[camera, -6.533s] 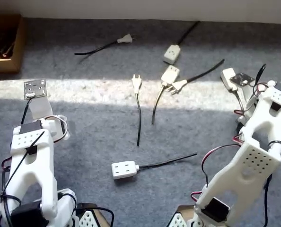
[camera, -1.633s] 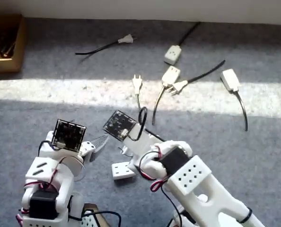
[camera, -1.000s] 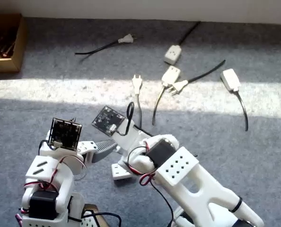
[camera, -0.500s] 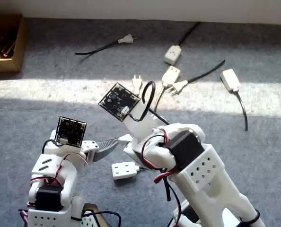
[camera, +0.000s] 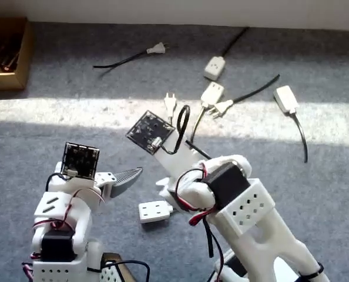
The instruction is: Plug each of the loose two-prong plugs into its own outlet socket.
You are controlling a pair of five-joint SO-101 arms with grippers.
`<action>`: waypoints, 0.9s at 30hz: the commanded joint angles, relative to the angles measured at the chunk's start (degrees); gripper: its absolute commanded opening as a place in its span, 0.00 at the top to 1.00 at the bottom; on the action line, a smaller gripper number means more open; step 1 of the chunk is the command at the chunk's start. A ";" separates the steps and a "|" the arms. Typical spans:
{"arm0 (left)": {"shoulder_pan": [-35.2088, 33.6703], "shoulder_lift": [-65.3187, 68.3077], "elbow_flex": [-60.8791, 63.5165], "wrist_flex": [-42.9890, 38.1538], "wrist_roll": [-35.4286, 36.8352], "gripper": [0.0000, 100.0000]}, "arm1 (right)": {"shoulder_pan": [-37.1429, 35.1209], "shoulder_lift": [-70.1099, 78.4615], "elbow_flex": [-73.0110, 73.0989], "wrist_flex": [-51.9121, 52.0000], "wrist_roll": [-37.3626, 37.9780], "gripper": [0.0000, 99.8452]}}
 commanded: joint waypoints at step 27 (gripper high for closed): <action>4.70 -0.57 -0.22 -0.88 0.35 0.51 | -3.30 -1.01 -5.93 -0.75 -1.67 0.99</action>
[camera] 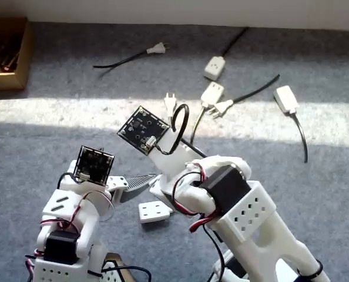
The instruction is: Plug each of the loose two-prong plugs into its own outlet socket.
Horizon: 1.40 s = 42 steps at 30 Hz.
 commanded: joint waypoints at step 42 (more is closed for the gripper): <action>-22.81 0.04 -6.46 11.16 4.13 0.51 | -2.33 -0.92 18.95 -11.91 47.03 0.99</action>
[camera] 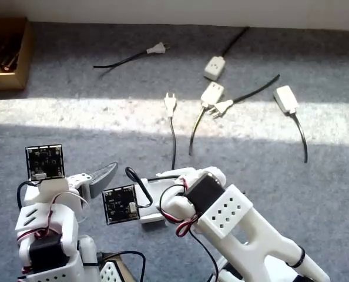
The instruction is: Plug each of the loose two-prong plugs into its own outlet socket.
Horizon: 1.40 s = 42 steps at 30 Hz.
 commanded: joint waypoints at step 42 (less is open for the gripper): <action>0.92 -0.04 -0.48 -0.09 -0.44 0.51 | -1.63 8.75 5.23 -11.38 0.70 0.99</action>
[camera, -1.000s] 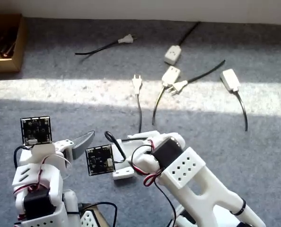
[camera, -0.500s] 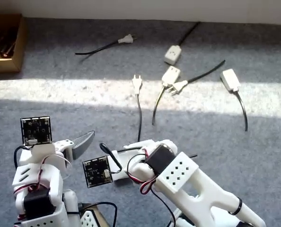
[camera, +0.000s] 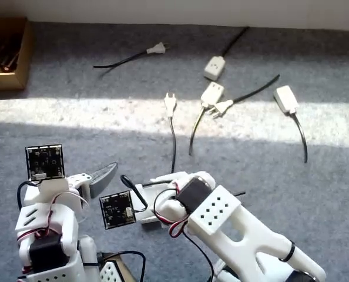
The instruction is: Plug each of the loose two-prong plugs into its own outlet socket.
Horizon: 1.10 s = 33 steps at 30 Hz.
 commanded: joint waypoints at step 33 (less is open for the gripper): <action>0.92 -0.31 -0.48 0.26 -0.44 0.51 | 0.57 3.74 8.13 -9.36 0.18 0.99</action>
